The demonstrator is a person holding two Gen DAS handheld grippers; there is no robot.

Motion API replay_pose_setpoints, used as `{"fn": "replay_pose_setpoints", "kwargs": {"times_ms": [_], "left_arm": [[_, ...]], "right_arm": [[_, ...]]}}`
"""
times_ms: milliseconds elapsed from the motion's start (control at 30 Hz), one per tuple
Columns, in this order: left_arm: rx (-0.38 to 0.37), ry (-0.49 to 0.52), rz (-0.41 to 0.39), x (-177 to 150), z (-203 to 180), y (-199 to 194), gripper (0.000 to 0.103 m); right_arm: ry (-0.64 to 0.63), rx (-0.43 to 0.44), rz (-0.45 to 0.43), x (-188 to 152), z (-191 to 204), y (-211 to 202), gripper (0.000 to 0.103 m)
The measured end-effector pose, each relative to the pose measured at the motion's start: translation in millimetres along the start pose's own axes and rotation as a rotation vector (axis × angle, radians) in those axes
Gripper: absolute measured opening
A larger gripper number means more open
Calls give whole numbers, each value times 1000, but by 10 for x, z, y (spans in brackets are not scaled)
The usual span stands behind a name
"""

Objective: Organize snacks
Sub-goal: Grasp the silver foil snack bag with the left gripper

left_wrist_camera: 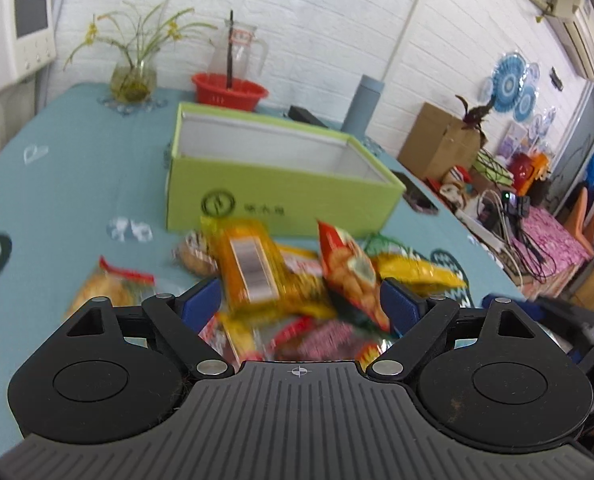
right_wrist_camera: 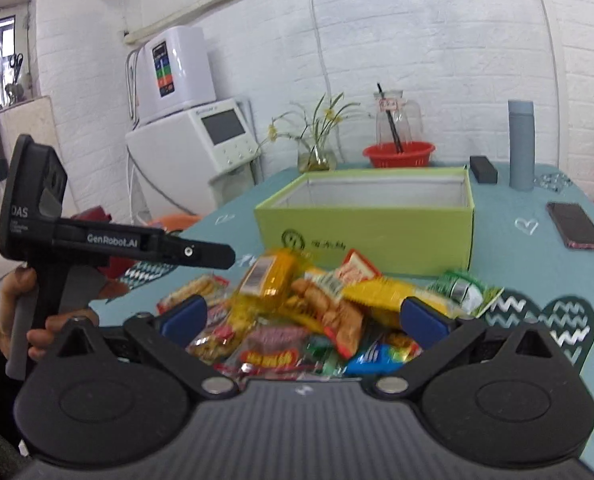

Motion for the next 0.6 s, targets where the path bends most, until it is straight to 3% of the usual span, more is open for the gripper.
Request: {"fn": "replay_pose_setpoints", "kwargs": {"times_ms": [200,433,533,567,600], "left_arm": [[-102,-149,124,-447,-55,-69,75],[-119,-195,217,-735,-103,141,73],[-123,-169,219,-780,-142,201,63],[-151,-172,229,-791,-156,197,45],[-177,-192,243,-805,-159,189,40]], "right_arm": [[22,51,139,-540,133,100,103],[-35,62,160,-677,277,201,102],[-31,74,148,-683,293,280,102],[-29,76,151,-698,308,299,100],[-31,83,149,-714,338,289,84]]}}
Point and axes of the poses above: each gripper's, at about its wrist camera, not at the fingertips, and y roughly the way its jaws point, z to its left, x to its top, the point moved 3 cm from there along y, roughly the way its jaws point, and after that the axes turned 12 degrees about -x, right-handed, at the moved point
